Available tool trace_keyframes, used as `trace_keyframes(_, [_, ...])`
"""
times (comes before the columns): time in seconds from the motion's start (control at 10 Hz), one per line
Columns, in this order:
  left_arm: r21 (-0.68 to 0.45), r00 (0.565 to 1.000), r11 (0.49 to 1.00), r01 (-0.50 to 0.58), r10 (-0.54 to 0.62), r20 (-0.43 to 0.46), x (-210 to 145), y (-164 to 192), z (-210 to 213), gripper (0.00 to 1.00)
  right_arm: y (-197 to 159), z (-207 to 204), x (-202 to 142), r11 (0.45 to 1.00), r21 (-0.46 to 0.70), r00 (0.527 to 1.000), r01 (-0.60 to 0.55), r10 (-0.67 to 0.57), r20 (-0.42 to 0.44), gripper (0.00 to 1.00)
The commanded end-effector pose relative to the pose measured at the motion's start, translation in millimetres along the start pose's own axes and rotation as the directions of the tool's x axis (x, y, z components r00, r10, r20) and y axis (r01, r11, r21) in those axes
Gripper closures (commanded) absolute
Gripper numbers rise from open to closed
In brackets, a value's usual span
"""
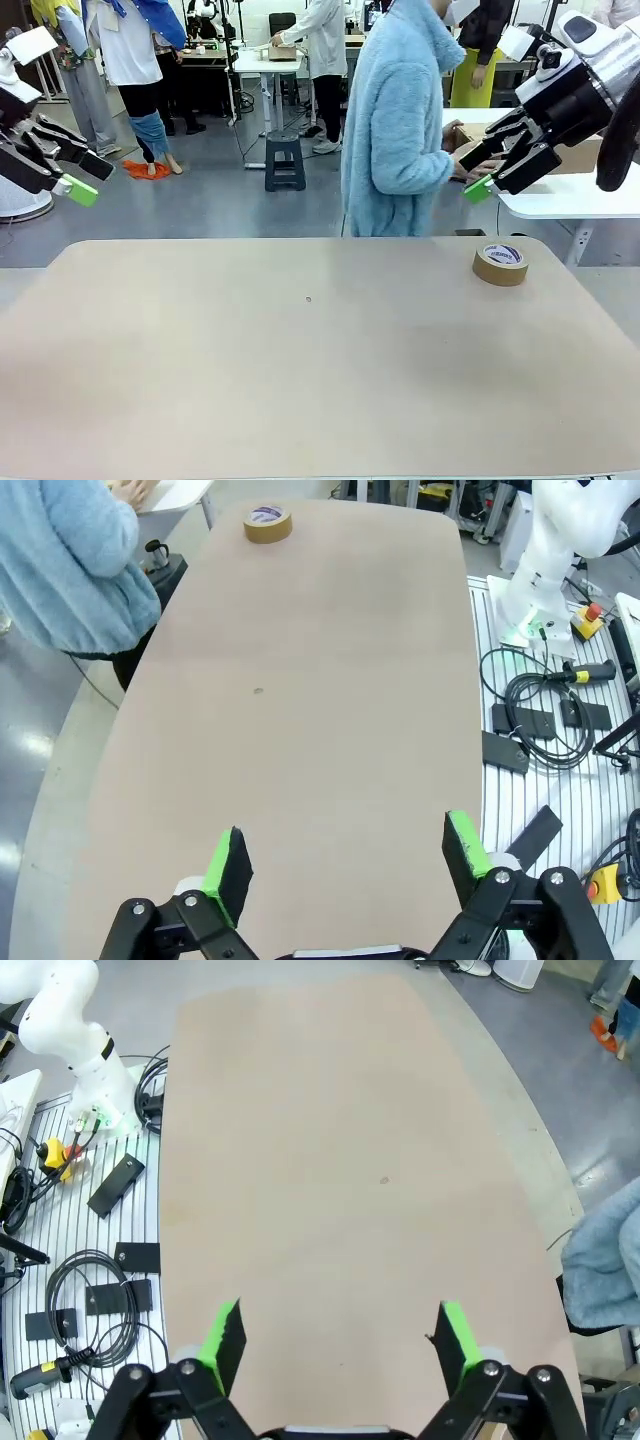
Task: Wrap the clocks to prevent damage.
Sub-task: After the human seals the box with tape, release both hands from the side flaps of the Package Box.
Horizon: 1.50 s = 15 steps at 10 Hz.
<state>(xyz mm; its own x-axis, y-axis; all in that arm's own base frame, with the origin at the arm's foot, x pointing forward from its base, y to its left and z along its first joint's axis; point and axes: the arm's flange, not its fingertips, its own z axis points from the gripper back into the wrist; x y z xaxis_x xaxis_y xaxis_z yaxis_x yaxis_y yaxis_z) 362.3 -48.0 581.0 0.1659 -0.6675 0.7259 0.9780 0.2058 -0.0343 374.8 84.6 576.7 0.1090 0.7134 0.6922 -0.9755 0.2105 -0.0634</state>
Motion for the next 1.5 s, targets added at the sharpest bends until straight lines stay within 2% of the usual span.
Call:
trace_keyframes(0.0, [-0.001, 0.999, 0.999, -0.032, 0.032, -0.003, 5, 2, 2, 0.00, 3, 1, 1, 1.000, -0.025, 0.999, 0.011, -0.012, -0.040, 0.00])
trace_keyframes(0.1, [0.000, 1.000, 1.000, 0.000, 0.000, 0.000, 0, 0, 0, 0.00, 0, 0, 0, 1.000, 0.000, 1.000, 0.000, 0.000, 0.000, 0.00])
trace_keyframes(0.4, [0.000, 1.000, 1.000, 0.000, 0.000, 0.000, 0, 0, 0, 0.00, 0, 1, 0, 1.000, -0.001, 1.000, -0.004, 0.004, -0.001, 0.00])
trace_keyframes(0.5, [0.000, 1.000, 1.000, -0.004, 0.004, 0.000, 0, 1, 0, 0.00, -11, 0, -12, 0.992, 0.022, 0.975, 0.127, -0.129, 0.180, 0.00])
trace_keyframes(0.6, [-0.027, 0.988, 0.999, -0.038, 0.042, 0.152, -11, 9, 8, 0.00, -16, 4, -28, 0.979, 0.018, 0.948, 0.202, -0.200, 0.248, 0.00])
trace_keyframes(0.7, [-0.015, 0.962, 0.997, -0.076, 0.077, 0.261, -23, 16, 17, 0.00, -15, 10, -43, 0.975, 0.038, 0.924, 0.219, -0.220, 0.314, 0.00])
trace_keyframes(0.8, [-0.023, 0.927, 0.995, -0.102, 0.103, 0.362, -33, 23, 26, 0.00, -13, 16, -55, 0.964, 0.003, 0.902, 0.266, -0.251, 0.351, 0.00])
trace_keyframes(0.9, [-0.004, 0.902, 0.989, -0.150, 0.139, 0.408, -43, 27, 29, 0.00, -9, 20, -68, 0.954, -0.003, 0.893, 0.301, -0.281, 0.352, 0.00])
trace_keyframes(1.2, [0.115, 0.951, 0.978, -0.175, 0.138, 0.276, -62, 24, 31, 0.00, 4, 32, -80, 0.947, -0.058, 0.901, 0.315, -0.280, 0.332, 0.00])
trace_keyframes(1.4, [0.142, 0.968, 0.977, -0.161, 0.127, 0.218, -63, 17, 40, 0.00, 3, 38, -76, 0.936, -0.093, 0.899, 0.340, -0.294, 0.324, 0.00])
